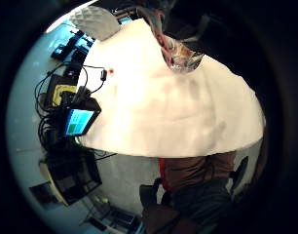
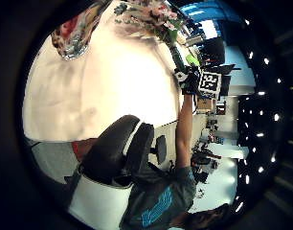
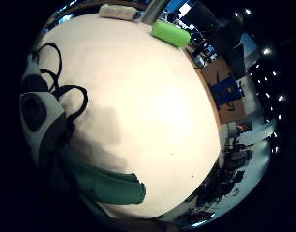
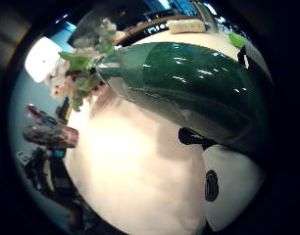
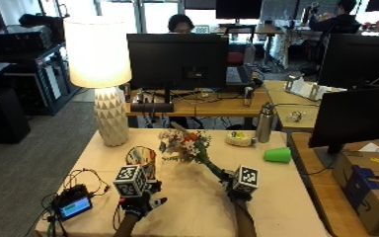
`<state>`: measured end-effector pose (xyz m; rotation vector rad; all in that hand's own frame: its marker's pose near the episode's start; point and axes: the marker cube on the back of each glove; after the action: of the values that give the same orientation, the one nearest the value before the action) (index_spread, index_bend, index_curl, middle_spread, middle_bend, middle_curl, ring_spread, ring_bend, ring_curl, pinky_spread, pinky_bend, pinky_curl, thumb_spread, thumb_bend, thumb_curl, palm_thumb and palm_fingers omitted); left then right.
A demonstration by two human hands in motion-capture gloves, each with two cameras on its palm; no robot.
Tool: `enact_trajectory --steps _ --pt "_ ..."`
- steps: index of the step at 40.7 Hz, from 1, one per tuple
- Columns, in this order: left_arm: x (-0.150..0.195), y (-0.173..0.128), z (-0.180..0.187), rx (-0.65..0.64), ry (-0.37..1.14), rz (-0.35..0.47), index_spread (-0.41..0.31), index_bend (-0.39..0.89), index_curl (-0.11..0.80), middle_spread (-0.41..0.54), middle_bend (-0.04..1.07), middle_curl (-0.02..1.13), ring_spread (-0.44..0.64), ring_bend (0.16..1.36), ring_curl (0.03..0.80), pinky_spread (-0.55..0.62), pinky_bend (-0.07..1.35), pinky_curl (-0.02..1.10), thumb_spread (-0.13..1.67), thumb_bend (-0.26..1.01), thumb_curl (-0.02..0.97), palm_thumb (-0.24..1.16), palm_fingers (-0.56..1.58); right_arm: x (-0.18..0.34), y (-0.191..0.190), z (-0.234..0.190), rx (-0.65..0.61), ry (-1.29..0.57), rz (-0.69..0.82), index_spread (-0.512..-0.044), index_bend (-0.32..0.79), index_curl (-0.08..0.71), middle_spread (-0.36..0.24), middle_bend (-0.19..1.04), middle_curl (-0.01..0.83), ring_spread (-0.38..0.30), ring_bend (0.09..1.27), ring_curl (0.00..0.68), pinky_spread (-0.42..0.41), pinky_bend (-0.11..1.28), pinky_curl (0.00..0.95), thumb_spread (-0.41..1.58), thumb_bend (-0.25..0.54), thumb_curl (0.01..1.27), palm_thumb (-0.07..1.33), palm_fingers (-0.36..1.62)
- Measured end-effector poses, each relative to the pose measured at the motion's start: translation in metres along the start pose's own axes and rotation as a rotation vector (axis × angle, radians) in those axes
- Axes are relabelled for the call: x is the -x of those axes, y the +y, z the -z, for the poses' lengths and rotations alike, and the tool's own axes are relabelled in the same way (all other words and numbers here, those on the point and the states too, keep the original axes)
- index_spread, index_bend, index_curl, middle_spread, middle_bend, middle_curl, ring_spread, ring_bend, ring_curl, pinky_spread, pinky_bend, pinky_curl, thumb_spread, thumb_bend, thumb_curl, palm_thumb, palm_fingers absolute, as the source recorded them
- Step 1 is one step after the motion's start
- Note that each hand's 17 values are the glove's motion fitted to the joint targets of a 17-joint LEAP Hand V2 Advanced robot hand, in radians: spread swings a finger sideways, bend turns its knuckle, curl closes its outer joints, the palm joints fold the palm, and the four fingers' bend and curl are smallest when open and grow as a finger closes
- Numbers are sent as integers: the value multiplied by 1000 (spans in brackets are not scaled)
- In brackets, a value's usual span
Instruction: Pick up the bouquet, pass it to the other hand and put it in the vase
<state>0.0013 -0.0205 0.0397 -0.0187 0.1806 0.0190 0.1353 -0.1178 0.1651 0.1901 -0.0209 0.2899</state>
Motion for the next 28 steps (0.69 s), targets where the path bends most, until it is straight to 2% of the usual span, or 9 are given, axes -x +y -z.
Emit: enact_trajectory --steps 7,14,18,20,24,28 --pt "-21 -1 27 -13 15 -47 -55 140 265 180 191 327 328 609 280 449 492 332 942 -27 290 115 246 3 -1 41 -62 -279 -26 -265 200 431 -194 581 534 -212 825 504 -303 620 436 385 -33 680 953 1403" --pt "-41 -18 71 -101 185 -134 -57 139 270 167 181 325 308 624 287 439 482 331 942 -28 292 122 286 16 3 95 -134 -537 -12 -265 199 457 -191 590 536 -212 840 508 -306 621 442 369 -33 696 954 1395" --pt "-61 -24 94 -127 373 -190 -62 132 268 152 170 316 258 683 297 417 465 326 946 -28 292 124 357 29 9 121 -153 -669 20 -265 200 472 -191 596 538 -209 844 508 -306 621 445 364 -34 703 952 1393" --pt "-75 -31 107 -128 511 -230 -69 145 273 137 177 318 232 671 296 390 472 330 947 -19 296 145 395 40 14 136 -163 -762 51 -266 199 478 -187 598 539 -208 846 508 -305 619 444 356 -35 708 950 1392" --pt "-101 -44 127 -74 760 -334 -77 144 280 106 182 323 189 645 296 307 497 346 959 -5 306 203 467 60 21 156 -162 -917 114 -269 199 490 -185 598 539 -207 849 508 -305 618 446 349 -34 715 949 1387" --pt "-124 -50 142 -18 908 -399 -81 138 283 87 182 329 166 638 300 267 494 357 967 -3 313 254 484 76 23 160 -150 -1025 174 -270 199 500 -184 603 541 -207 840 505 -306 621 449 345 -34 721 948 1380"
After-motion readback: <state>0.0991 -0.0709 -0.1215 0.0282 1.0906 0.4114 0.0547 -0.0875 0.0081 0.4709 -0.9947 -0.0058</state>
